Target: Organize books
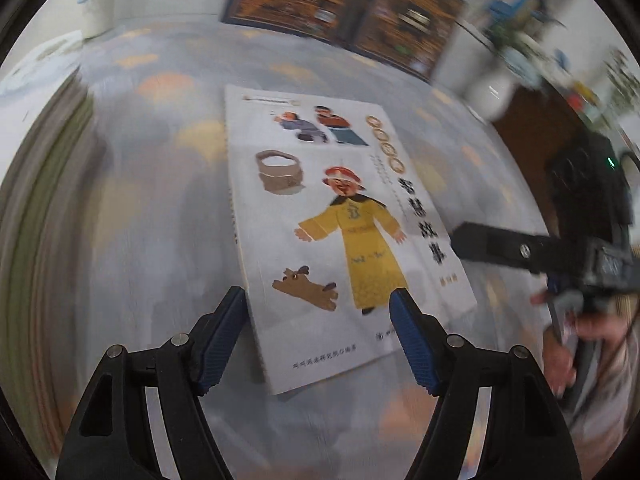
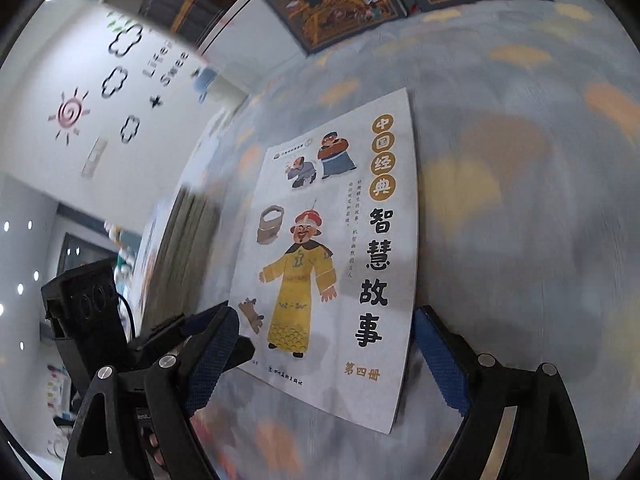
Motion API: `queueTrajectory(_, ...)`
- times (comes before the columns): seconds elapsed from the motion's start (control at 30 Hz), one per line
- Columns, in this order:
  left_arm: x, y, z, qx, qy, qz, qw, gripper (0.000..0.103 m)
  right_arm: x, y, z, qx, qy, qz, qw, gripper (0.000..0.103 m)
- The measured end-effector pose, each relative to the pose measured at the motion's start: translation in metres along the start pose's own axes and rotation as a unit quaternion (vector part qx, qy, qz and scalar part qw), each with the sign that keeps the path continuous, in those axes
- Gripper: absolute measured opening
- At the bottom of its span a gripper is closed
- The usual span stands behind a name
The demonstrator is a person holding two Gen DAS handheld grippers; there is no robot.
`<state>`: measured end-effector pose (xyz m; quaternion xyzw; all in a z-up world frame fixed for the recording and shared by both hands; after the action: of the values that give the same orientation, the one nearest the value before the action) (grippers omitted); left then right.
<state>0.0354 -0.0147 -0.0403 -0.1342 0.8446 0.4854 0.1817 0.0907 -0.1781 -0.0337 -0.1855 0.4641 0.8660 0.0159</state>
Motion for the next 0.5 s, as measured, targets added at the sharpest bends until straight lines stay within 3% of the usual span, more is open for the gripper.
queueTrajectory(0.07,0.024,0.011,-0.007,0.016,-0.013,0.009,0.9997,0.07,0.027,0.008,0.002,-0.011,0.014,0.023,1.0,0.088)
queueTrajectory(0.17,0.036,0.019,-0.006,0.014,-0.025,0.004,0.9996,0.059,0.05,0.015,-0.002,-0.044,0.038,0.049,0.997,0.084)
queueTrajectory(0.23,0.029,0.014,-0.001,0.013,-0.028,0.003,0.9995,0.055,0.048,0.017,-0.013,-0.079,0.04,0.044,0.995,0.082)
queueTrajectory(0.3,0.02,0.011,0.006,0.015,-0.016,-0.003,0.9998,0.043,0.037,0.016,-0.024,-0.121,0.011,0.041,0.992,0.076)
queueTrajectory(0.4,0.007,0.006,0.017,0.04,0.008,-0.002,0.9992,0.041,0.028,0.011,-0.023,-0.127,0.029,0.041,0.991,0.071)
queueTrajectory(0.5,0.003,0.004,0.022,0.044,0.018,-0.002,0.9989,0.032,0.022,0.006,-0.019,-0.121,0.049,0.039,0.991,0.07)
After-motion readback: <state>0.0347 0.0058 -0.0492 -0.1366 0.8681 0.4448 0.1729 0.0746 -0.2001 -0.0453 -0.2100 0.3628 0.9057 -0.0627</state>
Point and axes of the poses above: each gripper's, at about its wrist camera, not at the fingertips, and y roughly against the way its jaws point, z to its left, x to its underside, the point moved 6 cm from there along -y, roughly the way its jaws point, and after that the axes turned 8 degrees about x, right-handed, at the moved point
